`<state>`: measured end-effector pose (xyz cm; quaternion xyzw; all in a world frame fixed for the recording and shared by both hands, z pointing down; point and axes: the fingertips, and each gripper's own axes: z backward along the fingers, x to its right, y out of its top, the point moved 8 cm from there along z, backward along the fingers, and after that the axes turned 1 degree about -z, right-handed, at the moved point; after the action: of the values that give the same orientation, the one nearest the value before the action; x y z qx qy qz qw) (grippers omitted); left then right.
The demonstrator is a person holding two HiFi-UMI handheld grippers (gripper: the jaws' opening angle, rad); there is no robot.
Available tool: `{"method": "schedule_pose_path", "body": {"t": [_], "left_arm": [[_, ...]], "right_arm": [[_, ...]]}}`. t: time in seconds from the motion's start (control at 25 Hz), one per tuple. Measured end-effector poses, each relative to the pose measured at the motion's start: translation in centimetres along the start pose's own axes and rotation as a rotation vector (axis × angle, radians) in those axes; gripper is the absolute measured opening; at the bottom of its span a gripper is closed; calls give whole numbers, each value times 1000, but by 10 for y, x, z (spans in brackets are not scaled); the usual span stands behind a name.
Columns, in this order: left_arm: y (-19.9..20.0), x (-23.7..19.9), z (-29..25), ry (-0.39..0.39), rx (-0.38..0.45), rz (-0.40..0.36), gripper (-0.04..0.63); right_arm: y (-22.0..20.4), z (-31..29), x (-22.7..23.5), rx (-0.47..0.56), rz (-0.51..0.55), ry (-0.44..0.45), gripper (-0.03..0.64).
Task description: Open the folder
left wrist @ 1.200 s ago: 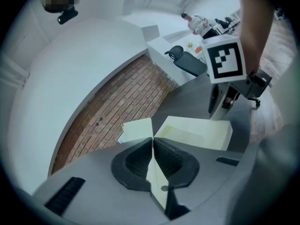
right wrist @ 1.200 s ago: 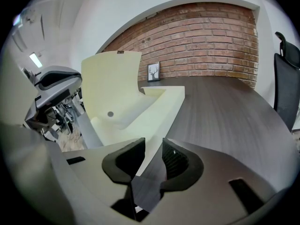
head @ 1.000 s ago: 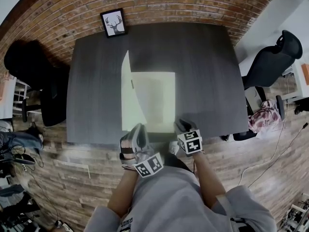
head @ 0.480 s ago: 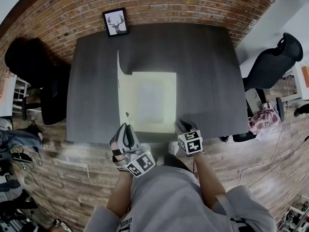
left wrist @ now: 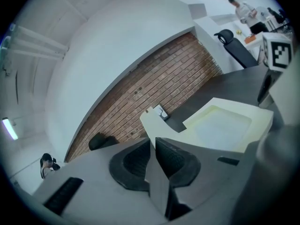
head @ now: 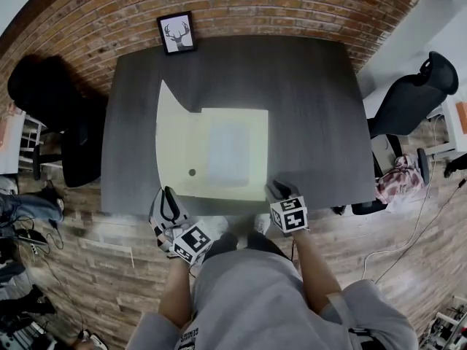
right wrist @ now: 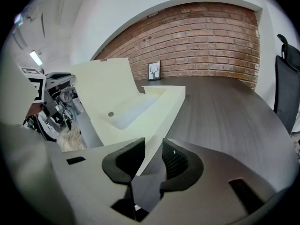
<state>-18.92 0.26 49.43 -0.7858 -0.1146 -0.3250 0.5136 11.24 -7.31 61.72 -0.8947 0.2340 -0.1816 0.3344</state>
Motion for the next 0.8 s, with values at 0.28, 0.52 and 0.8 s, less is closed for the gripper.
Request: {"method": "schedule_pose_path", "body": {"t": [0.28,0.52,0.8], "left_arm": [[-15,-22,-9,35,-58,72,32],[-35,-36,-19,57,-124,157,37],[-73,-59,-46,68,-263,304,39]], "right_arm": [[1,1,-1,-7,0,-8,104],[0,0,-1,-10,4,-15,104],[1,0,-2,-19,-4,-23,104]]}}
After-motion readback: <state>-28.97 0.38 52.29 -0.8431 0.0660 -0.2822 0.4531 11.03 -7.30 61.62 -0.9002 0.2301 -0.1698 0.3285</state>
